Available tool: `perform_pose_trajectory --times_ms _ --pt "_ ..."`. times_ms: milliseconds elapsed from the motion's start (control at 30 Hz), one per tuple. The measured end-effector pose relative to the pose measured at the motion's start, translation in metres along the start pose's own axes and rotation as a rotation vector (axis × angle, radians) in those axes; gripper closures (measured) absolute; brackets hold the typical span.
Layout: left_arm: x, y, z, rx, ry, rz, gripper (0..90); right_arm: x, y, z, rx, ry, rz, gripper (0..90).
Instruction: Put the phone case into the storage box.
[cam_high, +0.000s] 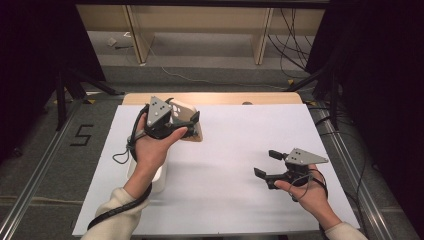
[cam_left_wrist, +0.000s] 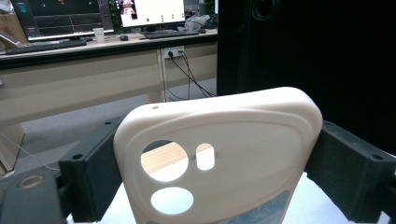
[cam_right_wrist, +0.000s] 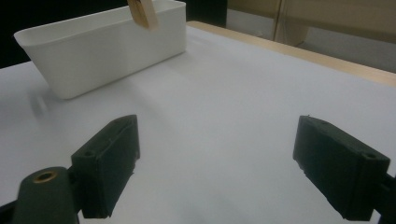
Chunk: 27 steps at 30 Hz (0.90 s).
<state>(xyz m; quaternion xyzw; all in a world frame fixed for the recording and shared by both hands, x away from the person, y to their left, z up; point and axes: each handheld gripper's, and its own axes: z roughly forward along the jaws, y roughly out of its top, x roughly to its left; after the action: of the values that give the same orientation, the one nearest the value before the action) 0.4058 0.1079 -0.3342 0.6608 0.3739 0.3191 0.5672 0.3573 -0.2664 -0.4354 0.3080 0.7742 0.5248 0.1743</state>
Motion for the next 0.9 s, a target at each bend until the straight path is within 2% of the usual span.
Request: perform_pose_trajectory --times_ms 667,700,733,900 --pt "0.007 0.003 -0.003 -0.012 0.023 -0.007 11.0 0.0 0.0 0.0 -0.008 0.0 0.001 15.8" --pt "0.011 0.004 -0.003 -0.027 0.034 0.035 11.0 0.0 0.0 0.0 -0.008 -0.001 0.001 15.8" --pt "0.008 0.003 -0.004 -0.015 0.027 -0.008 11.0 0.0 0.0 0.0 -0.009 -0.001 0.001 15.8" --pt "0.01 0.004 -0.005 -0.015 0.033 -0.008 11.0 0.0 0.0 0.0 -0.009 -0.001 0.0 15.8"
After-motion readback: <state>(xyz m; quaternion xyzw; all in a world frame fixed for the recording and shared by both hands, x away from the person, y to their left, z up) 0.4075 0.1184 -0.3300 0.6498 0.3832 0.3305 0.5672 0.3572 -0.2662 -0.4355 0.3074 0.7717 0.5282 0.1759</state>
